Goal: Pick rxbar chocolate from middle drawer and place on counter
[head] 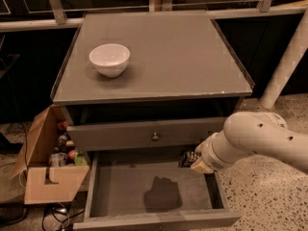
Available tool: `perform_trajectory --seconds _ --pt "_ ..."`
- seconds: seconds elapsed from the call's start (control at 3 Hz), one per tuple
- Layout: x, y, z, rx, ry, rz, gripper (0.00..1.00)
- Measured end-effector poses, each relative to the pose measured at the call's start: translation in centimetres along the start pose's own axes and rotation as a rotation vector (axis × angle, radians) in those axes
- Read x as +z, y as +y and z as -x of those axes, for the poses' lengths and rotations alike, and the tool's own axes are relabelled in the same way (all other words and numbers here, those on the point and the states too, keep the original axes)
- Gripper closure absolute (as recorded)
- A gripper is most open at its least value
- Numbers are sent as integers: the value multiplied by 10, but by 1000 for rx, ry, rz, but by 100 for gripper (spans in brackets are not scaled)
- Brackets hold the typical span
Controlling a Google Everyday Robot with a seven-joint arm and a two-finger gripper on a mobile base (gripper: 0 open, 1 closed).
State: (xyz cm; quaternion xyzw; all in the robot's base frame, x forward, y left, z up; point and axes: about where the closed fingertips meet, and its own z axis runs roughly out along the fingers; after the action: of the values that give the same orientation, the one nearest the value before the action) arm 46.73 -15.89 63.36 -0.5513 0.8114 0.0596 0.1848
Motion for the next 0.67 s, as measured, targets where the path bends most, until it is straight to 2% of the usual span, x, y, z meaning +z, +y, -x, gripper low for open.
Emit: perform_trajectory --seconds 0.33,0.67 --pt "-31 -9 -1 21 23 -40 100" --pt "-67 -17 8 18 52 -133 100"
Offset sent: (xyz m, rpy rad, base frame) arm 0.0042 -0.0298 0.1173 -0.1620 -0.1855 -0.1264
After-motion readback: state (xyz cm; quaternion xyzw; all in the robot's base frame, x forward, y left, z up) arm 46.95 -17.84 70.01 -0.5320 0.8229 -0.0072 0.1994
